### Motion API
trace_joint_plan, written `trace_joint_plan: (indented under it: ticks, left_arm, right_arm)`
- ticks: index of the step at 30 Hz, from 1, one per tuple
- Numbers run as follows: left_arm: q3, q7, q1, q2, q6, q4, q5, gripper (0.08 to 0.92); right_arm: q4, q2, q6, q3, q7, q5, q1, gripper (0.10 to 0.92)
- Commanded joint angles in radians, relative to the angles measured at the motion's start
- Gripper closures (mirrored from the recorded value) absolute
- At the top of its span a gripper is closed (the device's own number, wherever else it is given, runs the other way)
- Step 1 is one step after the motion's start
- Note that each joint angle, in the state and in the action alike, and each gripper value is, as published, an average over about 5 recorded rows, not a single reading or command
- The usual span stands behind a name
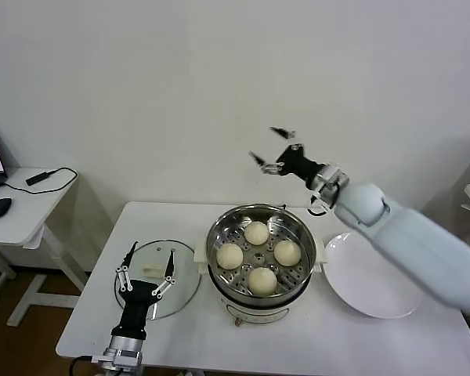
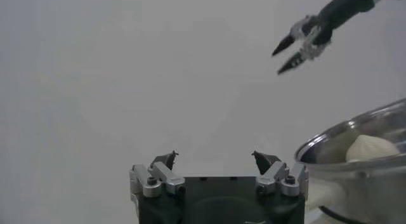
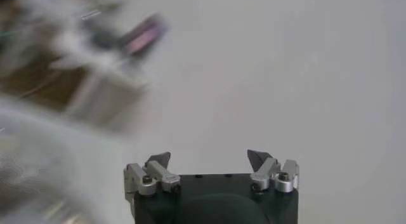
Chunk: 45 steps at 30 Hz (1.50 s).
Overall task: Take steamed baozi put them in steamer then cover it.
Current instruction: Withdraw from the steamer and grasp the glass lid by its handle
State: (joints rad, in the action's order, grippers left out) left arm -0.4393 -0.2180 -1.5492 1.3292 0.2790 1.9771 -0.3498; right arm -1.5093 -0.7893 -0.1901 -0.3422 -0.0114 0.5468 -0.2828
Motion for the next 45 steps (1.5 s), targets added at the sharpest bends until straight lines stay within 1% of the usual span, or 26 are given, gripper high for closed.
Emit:
trace_joint_plan:
  ticks: [1,5,11,14,18,24,29,40,45]
  left_arm:
    - [-0.032,-0.036,0.029,-0.028,-0.02,-0.047,-0.229,0.177]
    - [-0.063,-0.056,0.036,-0.055,-0.047,-0.103,-0.443,0.177]
    - [-0.121,-0.083,0.046,-0.09,-0.074,-0.23,-0.761,0.177]
    - [-0.139,-0.077,0.046,-0.105,-0.09,-0.284,-0.844,0.177]
    - [-0.132,-0.083,0.059,-0.114,-0.075,-0.355,-0.901,0.177]
    - [-0.113,-0.167,0.119,-0.098,-0.039,-0.461,-1.016,0.177]
    - [-0.111,-0.214,0.164,-0.092,-0.012,-0.505,-1.1,0.177]
    - [-0.09,-0.216,0.228,-0.098,-0.011,-0.535,-1.109,0.177]
    - [-0.085,-0.197,0.248,-0.098,-0.029,-0.546,-1.09,0.177]
  right_arm:
    - [-0.02,-0.121,-0.165,0.707,-0.296,-0.089,-0.684,0.203]
    - [-0.033,-0.174,-0.189,0.839,-0.272,-0.099,-0.839,0.203]
    - [-0.05,-0.232,-0.232,0.921,-0.24,-0.102,-0.994,0.203]
    - [-0.056,-0.253,-0.244,0.935,-0.226,-0.102,-1.035,0.203]
    - [-0.056,-0.276,-0.252,0.945,-0.214,-0.105,-1.062,0.203]
    - [-0.055,-0.295,-0.251,0.949,-0.205,-0.118,-1.074,0.203]
    - [-0.048,-0.305,-0.247,0.949,-0.203,-0.133,-1.078,0.203]
    - [-0.038,-0.328,-0.244,0.95,-0.2,-0.157,-1.085,0.203]
    - [-0.036,-0.333,-0.244,0.951,-0.199,-0.161,-1.087,0.203]
